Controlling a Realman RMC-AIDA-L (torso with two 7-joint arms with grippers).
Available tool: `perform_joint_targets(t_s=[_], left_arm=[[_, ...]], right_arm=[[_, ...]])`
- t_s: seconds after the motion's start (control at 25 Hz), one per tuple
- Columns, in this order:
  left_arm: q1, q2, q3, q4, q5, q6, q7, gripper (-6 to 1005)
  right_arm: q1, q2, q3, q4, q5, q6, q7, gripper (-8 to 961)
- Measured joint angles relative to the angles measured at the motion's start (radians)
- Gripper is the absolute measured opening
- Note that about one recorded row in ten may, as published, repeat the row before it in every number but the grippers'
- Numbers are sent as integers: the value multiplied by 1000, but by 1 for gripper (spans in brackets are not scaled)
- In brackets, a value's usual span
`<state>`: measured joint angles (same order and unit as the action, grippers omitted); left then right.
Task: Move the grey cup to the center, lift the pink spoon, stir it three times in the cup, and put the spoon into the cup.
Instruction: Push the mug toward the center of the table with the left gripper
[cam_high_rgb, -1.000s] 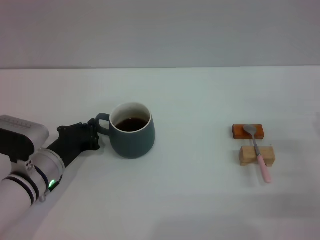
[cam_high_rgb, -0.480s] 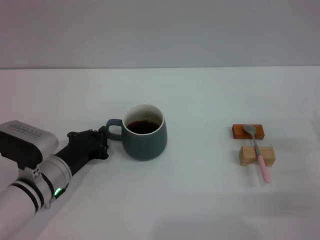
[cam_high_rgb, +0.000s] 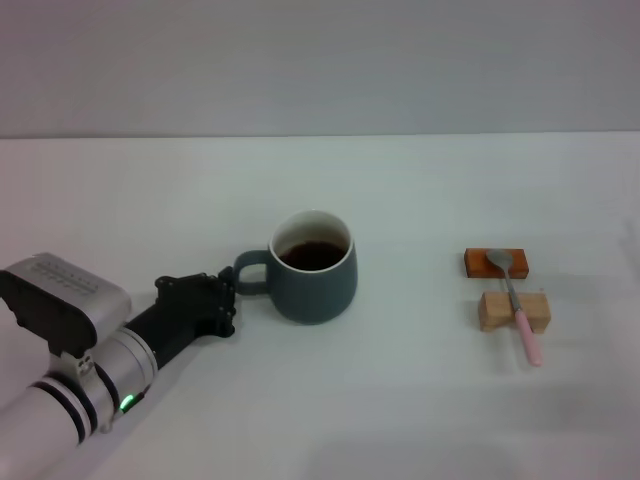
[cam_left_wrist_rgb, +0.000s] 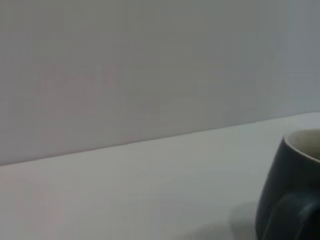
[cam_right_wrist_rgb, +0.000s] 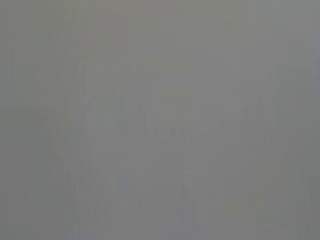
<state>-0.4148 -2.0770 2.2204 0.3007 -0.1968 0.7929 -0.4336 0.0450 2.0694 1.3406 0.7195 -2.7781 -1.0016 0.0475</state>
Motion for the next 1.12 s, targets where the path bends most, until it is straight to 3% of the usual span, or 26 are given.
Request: perform_joint_targets(t_s=[0.68,0.92,1.12], left_arm=[[55,-1,130,79,25,7,12,-2],[50,1,50,67,17,3,13,-2],[10,4,-25,33,17,-1,13,-2]], right_arm=[[5,-2,3,11,-11,0,0,819],[5,-2,3,11,-12,0,0,819],[-3,-2,3,11,-12,-1,0,819]])
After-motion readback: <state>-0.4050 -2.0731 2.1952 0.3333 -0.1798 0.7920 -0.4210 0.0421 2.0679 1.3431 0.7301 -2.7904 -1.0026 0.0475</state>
